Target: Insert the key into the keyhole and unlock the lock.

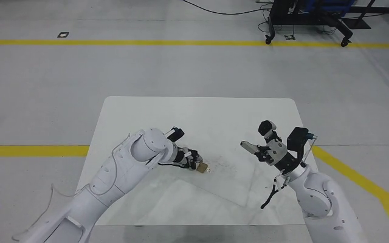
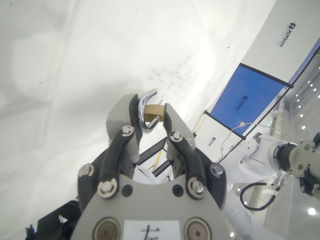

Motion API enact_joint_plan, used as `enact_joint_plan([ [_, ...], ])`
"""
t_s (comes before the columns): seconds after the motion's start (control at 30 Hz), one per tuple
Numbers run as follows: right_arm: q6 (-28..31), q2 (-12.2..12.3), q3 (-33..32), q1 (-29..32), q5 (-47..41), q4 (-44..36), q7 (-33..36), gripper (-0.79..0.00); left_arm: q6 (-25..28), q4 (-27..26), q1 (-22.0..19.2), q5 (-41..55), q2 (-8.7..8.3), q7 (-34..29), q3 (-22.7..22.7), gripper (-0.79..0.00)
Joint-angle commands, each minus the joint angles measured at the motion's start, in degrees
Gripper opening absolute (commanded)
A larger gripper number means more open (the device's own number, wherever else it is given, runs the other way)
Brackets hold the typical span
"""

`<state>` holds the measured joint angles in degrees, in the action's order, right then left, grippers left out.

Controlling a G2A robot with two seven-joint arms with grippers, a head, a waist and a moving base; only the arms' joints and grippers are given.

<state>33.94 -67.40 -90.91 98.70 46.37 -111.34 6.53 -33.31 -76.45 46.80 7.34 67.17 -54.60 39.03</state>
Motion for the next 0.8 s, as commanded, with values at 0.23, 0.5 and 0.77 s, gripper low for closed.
enact_joint_plan([
  [0.23, 0.0, 0.0, 0.0, 0.0, 0.0, 0.0, 0.0, 0.0, 9.1, -2.1, 2.2, 6.4, -0.65, 1.5, 5.8, 0.0],
  [0.5, 0.0, 0.0, 0.0, 0.0, 0.0, 0.0, 0.0, 0.0, 24.9, -14.5, 13.2, 0.2, -3.67, 14.5, 15.9, -0.009],
  [0.77, 0.0, 0.0, 0.0, 0.0, 0.0, 0.0, 0.0, 0.0, 23.6, -25.8, 23.3, -15.7, -6.2, 22.9, 23.2, 0.0],
])
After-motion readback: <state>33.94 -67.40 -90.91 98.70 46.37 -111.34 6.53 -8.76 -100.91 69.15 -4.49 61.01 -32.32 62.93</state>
